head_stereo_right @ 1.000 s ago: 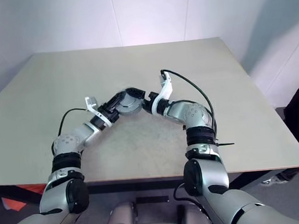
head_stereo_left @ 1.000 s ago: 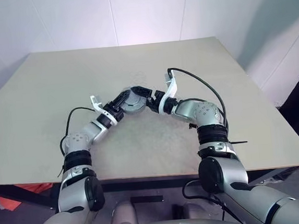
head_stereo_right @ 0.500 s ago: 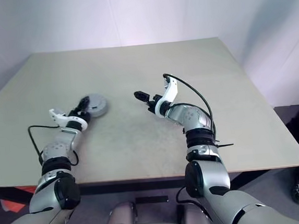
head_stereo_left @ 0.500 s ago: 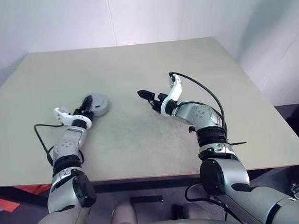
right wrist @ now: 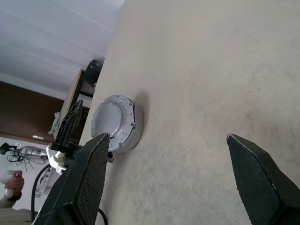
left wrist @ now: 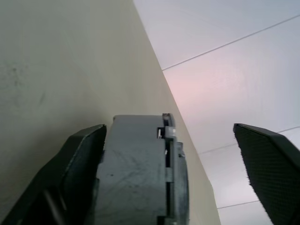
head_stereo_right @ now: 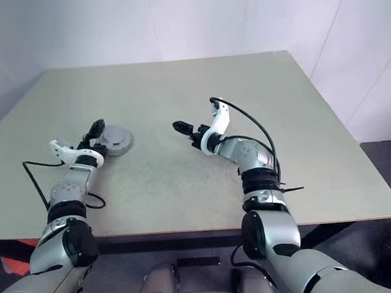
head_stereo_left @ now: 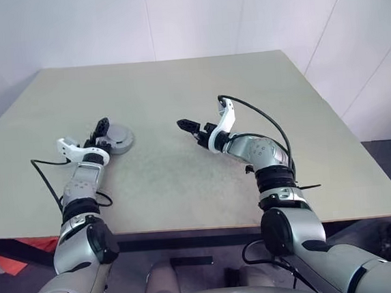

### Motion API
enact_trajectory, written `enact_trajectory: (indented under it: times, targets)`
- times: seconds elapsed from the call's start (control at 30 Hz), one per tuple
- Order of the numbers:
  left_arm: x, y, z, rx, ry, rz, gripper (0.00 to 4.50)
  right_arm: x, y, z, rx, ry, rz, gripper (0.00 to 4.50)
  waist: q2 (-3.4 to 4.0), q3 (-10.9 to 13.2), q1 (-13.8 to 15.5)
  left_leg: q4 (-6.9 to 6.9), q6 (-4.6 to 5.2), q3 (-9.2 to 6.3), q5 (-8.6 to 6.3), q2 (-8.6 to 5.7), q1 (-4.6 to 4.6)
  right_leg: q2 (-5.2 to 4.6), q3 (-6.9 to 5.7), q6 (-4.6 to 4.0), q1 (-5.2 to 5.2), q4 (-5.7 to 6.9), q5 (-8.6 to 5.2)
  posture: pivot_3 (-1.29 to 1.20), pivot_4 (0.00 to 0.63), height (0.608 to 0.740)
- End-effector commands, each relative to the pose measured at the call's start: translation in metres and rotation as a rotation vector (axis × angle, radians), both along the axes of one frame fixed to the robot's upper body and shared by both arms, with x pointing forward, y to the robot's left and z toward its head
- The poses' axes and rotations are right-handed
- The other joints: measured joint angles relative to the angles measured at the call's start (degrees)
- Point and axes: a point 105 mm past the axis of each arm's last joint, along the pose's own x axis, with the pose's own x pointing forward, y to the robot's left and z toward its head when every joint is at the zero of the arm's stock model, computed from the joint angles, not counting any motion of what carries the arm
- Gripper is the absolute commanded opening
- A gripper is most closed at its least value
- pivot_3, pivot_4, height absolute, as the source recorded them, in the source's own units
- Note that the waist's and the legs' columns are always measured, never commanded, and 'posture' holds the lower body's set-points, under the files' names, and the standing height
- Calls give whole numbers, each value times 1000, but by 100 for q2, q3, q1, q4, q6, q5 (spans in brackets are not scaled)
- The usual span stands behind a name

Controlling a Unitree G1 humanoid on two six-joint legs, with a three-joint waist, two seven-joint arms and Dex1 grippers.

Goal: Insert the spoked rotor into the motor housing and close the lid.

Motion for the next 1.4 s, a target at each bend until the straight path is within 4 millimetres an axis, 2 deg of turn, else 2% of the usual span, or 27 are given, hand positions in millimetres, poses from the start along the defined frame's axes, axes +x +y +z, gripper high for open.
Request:
enact_trajectory:
  times: [0.03,0.27,0.37,0.53,0.8,0.87,1.0,1.07,1.13,1.2,1.23,1.3,1.33,1.4]
  targets:
    - [6,20,35,62,-95,54,4485,3,2,11,12,-29,11,4500,0,0,-13,0,0,0,0,0,0,0,0,0,0,1,0,0,0,740]
    - [4,54,57,126,-130,136,4485,2,6,9,1,-14,40,4500,-5,2,-24,1,-1,0,1,3,1,1,0,0,-3,5,0,0,0,740]
    - [3,60,62,152,-141,149,4485,2,6,9,1,-13,46,4500,-5,2,-23,1,-1,0,0,1,3,0,0,-1,-2,5,-1,0,0,740]
    - [4,58,67,196,-160,126,4485,2,7,9,-1,-22,48,4500,-8,3,4,3,-2,0,1,3,3,0,0,-2,-1,8,-1,0,0,740]
    - [13,31,85,308,-226,30,4485,7,3,22,-32,-148,28,4500,-9,4,5,4,-2,0,1,3,2,0,0,-5,-1,11,-3,0,0,740]
    - [15,19,91,372,-254,-15,4485,11,-2,28,-104,-246,8,4500,-12,6,7,5,-2,0,1,3,2,0,0,-5,-2,11,-3,0,0,740]
    - [15,-18,92,557,-296,-159,4485,27,-35,37,-418,-520,-118,4500,-19,9,40,8,-2,0,1,1,-4,-3,0,-3,-2,10,-2,0,0,740]
    - [13,-39,83,647,-281,-259,4485,34,-53,38,-530,-581,-154,4500,-19,10,48,10,-2,0,1,-3,-5,-8,0,-3,-1,10,-2,0,0,740]
    - [5,-72,70,768,-301,-384,4485,37,-78,36,-627,-632,-151,4500,-20,10,53,10,-2,1,1,-9,-3,-12,1,-6,1,10,-3,0,0,740]
    - [-2,-99,60,855,-329,-471,4485,37,-94,32,-670,-644,-127,4500,-21,11,65,13,0,2,0,-11,-3,-15,1,-23,6,9,-13,0,0,740]
    - [-4,-105,57,875,-333,-488,4485,37,-97,31,-674,-645,-118,4500,-22,11,63,16,0,2,0,-10,-3,-14,1,-24,6,9,-14,0,0,740]
    - [-18,-137,40,969,-362,-580,4485,31,-103,23,-746,-674,-40,4500,-23,13,33,22,3,1,-1,-1,-6,-7,0,-26,2,15,-14,0,0,740]
    - [-22,-147,34,985,-375,-602,4485,28,-106,19,-779,-684,-11,4500,-23,13,13,23,4,1,-1,2,-6,-4,0,-27,1,15,-14,0,0,740]
    - [-26,-154,27,975,-379,-613,4485,26,-113,16,-792,-683,-7,4500,-24,13,-19,26,7,1,-2,2,-6,-4,0,-28,2,16,-14,0,0,740]
